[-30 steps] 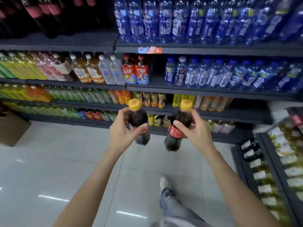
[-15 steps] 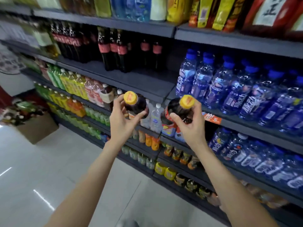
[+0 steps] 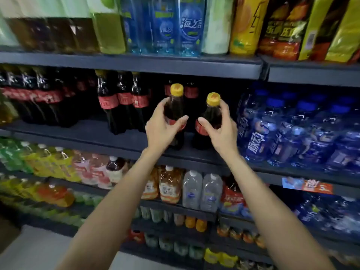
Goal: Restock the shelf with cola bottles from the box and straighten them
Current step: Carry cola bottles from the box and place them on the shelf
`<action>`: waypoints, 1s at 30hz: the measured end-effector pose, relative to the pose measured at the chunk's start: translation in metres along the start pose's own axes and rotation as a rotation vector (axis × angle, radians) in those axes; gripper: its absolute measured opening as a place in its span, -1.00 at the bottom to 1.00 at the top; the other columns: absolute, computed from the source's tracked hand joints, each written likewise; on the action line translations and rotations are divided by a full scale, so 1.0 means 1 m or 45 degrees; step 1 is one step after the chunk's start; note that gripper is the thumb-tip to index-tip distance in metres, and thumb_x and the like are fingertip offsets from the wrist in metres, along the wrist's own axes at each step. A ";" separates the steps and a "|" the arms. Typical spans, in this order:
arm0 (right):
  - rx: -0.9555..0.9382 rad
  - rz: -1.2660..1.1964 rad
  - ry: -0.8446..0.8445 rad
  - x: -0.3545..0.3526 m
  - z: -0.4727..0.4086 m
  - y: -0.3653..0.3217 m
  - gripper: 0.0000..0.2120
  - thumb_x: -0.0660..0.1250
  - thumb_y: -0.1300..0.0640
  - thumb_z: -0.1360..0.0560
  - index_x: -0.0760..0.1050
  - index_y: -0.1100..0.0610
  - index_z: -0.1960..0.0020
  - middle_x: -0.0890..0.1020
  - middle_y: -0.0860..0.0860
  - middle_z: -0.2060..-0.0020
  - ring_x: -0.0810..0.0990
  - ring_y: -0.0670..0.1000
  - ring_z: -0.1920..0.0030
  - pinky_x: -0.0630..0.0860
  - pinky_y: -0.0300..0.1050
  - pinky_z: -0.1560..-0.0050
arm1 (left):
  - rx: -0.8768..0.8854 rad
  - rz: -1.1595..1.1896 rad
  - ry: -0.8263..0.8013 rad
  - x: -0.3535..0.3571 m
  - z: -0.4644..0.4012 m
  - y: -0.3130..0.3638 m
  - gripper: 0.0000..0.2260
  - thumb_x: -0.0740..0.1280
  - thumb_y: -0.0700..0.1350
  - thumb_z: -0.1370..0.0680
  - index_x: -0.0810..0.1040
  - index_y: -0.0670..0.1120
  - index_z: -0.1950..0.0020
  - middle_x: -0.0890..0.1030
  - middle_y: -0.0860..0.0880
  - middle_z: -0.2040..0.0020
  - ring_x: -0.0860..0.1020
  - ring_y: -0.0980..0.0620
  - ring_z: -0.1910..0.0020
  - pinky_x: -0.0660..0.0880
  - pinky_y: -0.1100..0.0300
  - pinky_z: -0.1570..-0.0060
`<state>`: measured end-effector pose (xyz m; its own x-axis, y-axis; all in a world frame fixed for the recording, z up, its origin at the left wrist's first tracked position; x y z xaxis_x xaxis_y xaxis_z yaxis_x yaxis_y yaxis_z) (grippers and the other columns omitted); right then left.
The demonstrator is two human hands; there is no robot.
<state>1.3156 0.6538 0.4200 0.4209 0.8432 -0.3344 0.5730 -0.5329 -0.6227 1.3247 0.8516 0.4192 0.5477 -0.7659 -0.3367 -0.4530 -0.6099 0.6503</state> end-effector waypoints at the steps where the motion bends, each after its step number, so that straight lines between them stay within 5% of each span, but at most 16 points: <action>1: 0.021 0.031 0.016 0.007 -0.005 0.002 -0.39 0.36 -0.19 -0.45 0.21 -0.11 -0.41 0.55 -0.06 -0.25 0.59 0.04 0.00 0.51 -0.09 -0.06 | -0.006 -0.022 -0.031 0.006 -0.009 -0.008 -0.37 0.41 0.25 -0.39 0.36 0.04 -0.38 0.54 0.25 -0.09 0.55 0.30 0.18 0.52 0.07 -0.08; 6: 0.147 0.214 0.088 0.028 -0.028 0.018 -0.32 0.33 -0.23 -0.45 0.15 -0.09 -0.47 0.51 0.00 -0.30 0.53 0.08 -0.22 0.43 -0.09 -0.08 | -0.028 0.002 -0.084 0.024 -0.033 -0.033 -0.29 0.35 0.31 -0.42 0.27 0.02 -0.46 0.50 0.08 -0.32 0.50 0.18 -0.16 0.45 0.13 -0.19; 11: 0.301 0.111 -0.007 0.059 -0.008 0.058 -0.01 0.50 0.00 -0.38 -0.14 -0.12 -0.53 0.40 0.02 -0.40 0.44 0.02 -0.33 0.42 -0.05 -0.23 | 0.018 0.029 -0.296 0.050 -0.014 -0.065 -0.09 0.40 0.24 -0.42 -0.16 0.14 -0.54 0.39 0.07 -0.43 0.43 0.07 -0.34 0.45 0.06 -0.13; 17: 0.523 0.201 0.154 0.055 -0.043 0.098 -0.14 0.51 0.00 -0.37 0.07 0.10 -0.47 0.58 0.12 -0.12 0.57 0.08 0.01 0.47 0.01 -0.17 | 0.044 0.030 -0.226 0.070 -0.040 -0.080 -0.14 0.43 0.14 -0.43 -0.03 0.06 -0.54 0.52 -0.05 -0.29 0.58 -0.10 -0.08 0.51 0.00 -0.08; 22: 0.491 0.244 0.189 0.067 -0.083 0.130 -0.13 0.52 -0.02 -0.35 0.12 0.10 -0.48 0.35 0.15 -0.39 0.42 0.14 -0.32 0.37 0.07 -0.34 | -0.005 0.011 -0.182 0.099 -0.069 -0.096 -0.16 0.45 0.08 -0.43 0.02 0.01 -0.55 0.49 -0.16 -0.31 0.53 -0.21 -0.18 0.47 0.01 -0.10; 24: 0.482 0.287 0.188 0.075 -0.095 0.137 -0.16 0.50 0.00 -0.38 0.11 0.09 -0.49 0.21 0.20 -0.43 0.35 0.19 -0.36 0.34 0.07 -0.35 | -0.034 0.035 -0.174 0.109 -0.078 -0.104 -0.17 0.45 0.08 -0.44 0.02 0.00 -0.55 0.47 -0.16 -0.33 0.53 -0.19 -0.19 0.46 0.03 -0.11; 30: 0.389 0.242 0.213 0.099 -0.117 0.150 -0.22 0.45 0.10 -0.45 0.07 0.18 -0.51 0.17 0.23 -0.42 0.30 0.17 -0.38 0.25 -0.02 -0.37 | -0.065 -0.042 -0.173 0.124 -0.095 -0.115 -0.17 0.40 0.08 -0.49 -0.07 -0.02 -0.56 0.38 -0.15 -0.41 0.44 -0.20 -0.30 0.42 -0.02 -0.14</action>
<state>1.5255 0.6491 0.3764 0.6227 0.6950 -0.3595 0.2487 -0.6114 -0.7512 1.5117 0.8464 0.3675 0.4599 -0.7685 -0.4449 -0.3980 -0.6263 0.6703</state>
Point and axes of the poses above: each hand's wrist, its own z-axis away from the middle knuckle, its own x-axis out of the palm, y = z × x, the point moved 8 cm from there along -z, towards the middle knuckle
